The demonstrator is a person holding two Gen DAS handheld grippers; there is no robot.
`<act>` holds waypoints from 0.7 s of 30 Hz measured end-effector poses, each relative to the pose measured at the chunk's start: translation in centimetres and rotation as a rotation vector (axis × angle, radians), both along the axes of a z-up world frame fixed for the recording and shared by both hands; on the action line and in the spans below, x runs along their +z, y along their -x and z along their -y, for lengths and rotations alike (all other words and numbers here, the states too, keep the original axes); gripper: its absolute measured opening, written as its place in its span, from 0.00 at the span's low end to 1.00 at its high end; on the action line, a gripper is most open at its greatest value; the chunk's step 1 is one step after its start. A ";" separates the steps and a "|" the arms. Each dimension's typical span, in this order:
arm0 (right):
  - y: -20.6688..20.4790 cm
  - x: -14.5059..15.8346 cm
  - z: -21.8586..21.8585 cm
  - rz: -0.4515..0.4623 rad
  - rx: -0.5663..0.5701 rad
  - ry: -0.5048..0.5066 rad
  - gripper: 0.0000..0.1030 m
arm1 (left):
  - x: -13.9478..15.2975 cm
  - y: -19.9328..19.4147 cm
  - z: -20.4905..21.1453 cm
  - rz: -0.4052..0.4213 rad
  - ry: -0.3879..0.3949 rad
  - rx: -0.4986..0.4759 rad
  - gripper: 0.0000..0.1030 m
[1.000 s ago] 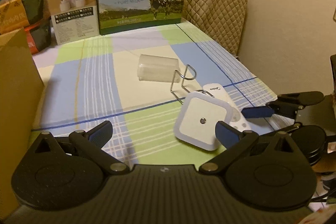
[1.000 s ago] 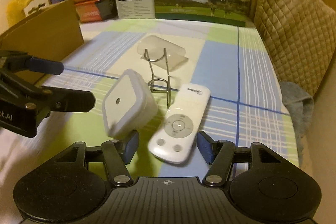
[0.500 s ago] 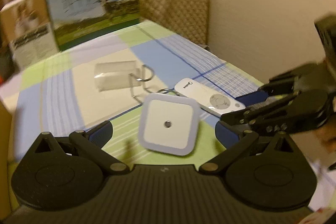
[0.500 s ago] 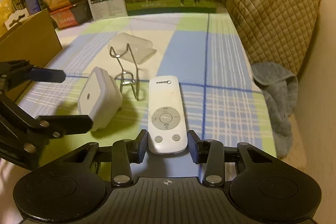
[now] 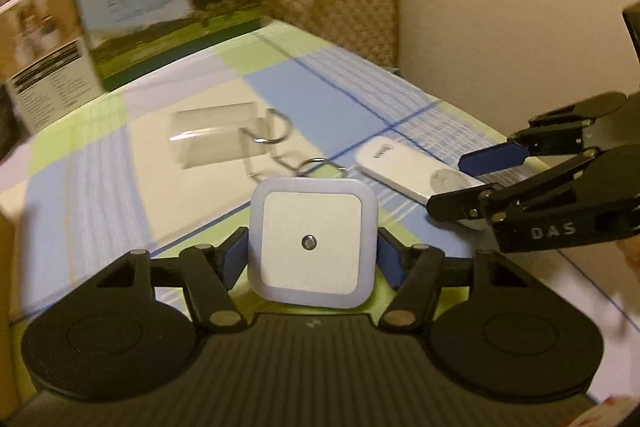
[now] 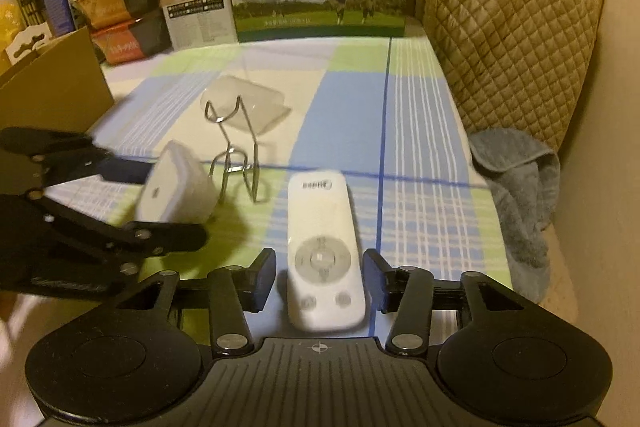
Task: Organize rigid objects
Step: 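Grasp the white square night light with the left tool while the right tool holds the remote, then carry the night light with the left tool while the right tool carries the remote toward the box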
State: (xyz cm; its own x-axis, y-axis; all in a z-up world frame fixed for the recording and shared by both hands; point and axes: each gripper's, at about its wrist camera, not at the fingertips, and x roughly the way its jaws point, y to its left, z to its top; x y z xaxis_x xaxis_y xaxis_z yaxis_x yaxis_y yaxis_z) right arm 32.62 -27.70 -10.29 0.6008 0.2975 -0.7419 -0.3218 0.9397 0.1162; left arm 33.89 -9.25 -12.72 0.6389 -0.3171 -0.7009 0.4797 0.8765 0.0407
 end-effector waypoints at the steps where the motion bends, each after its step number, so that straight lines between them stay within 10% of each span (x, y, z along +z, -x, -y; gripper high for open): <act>1: -0.3 -0.1 -0.3 0.003 0.000 0.001 0.44 | 0.2 0.1 -0.4 -0.008 0.007 0.029 0.60; 21: 1.4 2.4 -2.9 0.017 -0.068 -0.025 0.36 | 3.0 2.8 -2.9 -0.026 0.075 0.137 0.60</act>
State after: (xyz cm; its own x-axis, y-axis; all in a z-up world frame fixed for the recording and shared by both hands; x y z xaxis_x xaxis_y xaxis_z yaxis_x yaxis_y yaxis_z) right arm 31.24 -24.83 -7.85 0.6326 0.2745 -0.7242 -0.2599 0.9561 0.1353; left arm 31.06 -6.38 -9.72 0.6619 -0.2806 -0.6951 0.3555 0.9339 -0.0384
